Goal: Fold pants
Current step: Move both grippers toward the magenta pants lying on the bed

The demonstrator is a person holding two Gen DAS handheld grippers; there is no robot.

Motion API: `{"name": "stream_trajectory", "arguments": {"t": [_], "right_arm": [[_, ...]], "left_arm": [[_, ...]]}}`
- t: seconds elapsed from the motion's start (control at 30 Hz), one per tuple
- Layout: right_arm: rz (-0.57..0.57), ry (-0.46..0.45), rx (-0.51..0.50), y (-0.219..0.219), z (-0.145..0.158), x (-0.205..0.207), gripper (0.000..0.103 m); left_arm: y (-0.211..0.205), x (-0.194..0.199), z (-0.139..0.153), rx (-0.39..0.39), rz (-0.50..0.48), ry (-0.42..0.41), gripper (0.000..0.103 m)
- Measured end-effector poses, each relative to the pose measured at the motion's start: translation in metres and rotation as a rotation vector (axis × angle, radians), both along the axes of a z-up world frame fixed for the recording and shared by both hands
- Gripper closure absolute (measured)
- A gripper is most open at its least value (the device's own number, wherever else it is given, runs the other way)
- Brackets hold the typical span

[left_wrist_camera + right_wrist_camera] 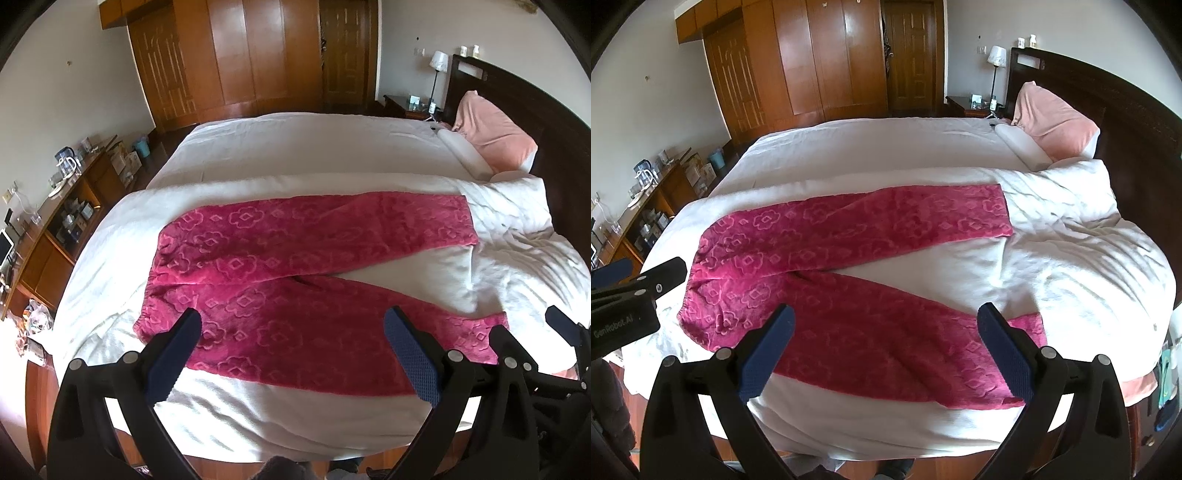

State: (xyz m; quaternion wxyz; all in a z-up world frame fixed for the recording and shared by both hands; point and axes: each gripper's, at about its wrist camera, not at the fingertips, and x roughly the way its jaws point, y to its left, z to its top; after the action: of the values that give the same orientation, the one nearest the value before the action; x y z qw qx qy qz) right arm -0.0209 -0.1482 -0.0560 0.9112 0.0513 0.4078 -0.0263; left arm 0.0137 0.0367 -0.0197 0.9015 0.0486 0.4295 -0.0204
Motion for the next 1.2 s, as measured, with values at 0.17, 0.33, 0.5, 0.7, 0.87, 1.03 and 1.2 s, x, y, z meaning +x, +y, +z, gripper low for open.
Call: {"name": "stream_trajectory", "arguments": {"t": [0.17,0.33,0.5,0.7,0.87,1.03,1.2], "right_arm": [[0.007,0.005,-0.001,0.005,-0.001,0.007,0.003],[0.005,0.012,-0.001,0.010,-0.003,0.016,0.003],[0.002,0.023,0.000,0.013,-0.004,0.026,0.003],[-0.006,0.036,-0.001,0.018,-0.008,0.040,0.003],[-0.014,0.052,0.003,0.021,-0.013,0.053,0.003],[-0.026,0.074,0.000,0.025,-0.020,0.066,0.003],[-0.054,0.099,-0.006,0.027,-0.029,0.081,0.003]], "left_arm": [[0.007,0.004,0.000,-0.002,0.008,0.004,0.005],[0.011,0.014,-0.002,-0.002,0.015,0.013,0.005],[0.017,0.026,-0.006,-0.001,0.021,0.026,0.005],[0.024,0.039,-0.011,-0.001,0.029,0.043,0.005],[0.032,0.052,-0.018,0.003,0.042,0.066,0.005],[0.041,0.066,-0.027,0.008,0.049,0.095,0.005],[0.052,0.084,-0.041,0.015,0.059,0.137,0.005]]}}
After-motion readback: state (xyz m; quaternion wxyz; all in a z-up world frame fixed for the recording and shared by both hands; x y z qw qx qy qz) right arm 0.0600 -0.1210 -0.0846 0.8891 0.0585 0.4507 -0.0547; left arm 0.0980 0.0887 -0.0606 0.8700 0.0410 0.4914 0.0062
